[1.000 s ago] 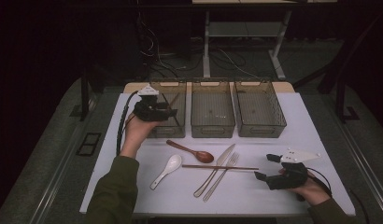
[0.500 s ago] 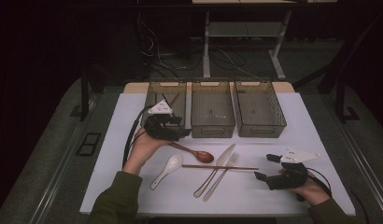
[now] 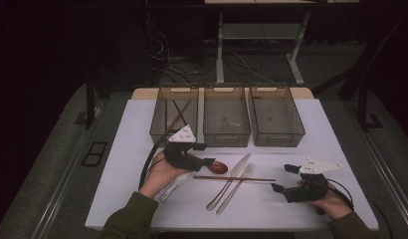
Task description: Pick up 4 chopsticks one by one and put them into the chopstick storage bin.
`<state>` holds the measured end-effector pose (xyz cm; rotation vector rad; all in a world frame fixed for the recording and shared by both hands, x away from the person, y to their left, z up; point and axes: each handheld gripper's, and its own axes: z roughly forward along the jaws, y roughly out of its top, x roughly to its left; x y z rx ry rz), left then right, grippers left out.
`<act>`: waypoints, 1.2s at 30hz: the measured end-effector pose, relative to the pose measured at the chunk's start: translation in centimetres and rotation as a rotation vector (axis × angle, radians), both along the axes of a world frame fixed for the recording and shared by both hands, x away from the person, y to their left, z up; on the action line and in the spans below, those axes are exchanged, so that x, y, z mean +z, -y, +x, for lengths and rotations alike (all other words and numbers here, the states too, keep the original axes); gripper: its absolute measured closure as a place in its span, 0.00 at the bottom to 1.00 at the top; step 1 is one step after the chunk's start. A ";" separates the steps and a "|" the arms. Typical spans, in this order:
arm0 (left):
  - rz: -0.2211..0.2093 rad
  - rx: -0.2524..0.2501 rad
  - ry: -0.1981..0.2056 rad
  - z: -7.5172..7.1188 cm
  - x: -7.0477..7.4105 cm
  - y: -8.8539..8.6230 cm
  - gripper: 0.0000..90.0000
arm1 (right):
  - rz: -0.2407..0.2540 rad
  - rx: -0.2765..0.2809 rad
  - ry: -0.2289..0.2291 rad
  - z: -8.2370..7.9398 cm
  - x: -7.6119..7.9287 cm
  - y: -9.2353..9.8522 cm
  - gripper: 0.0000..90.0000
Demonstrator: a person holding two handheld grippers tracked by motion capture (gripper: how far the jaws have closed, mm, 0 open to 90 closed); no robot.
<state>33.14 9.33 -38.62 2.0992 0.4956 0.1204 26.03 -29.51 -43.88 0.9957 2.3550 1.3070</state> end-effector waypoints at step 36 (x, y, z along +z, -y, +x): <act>0.195 -0.132 -0.070 -0.1 -5.5 1.5 0.79 | -0.003 0.004 -0.005 0.0 -0.1 0.0 0.16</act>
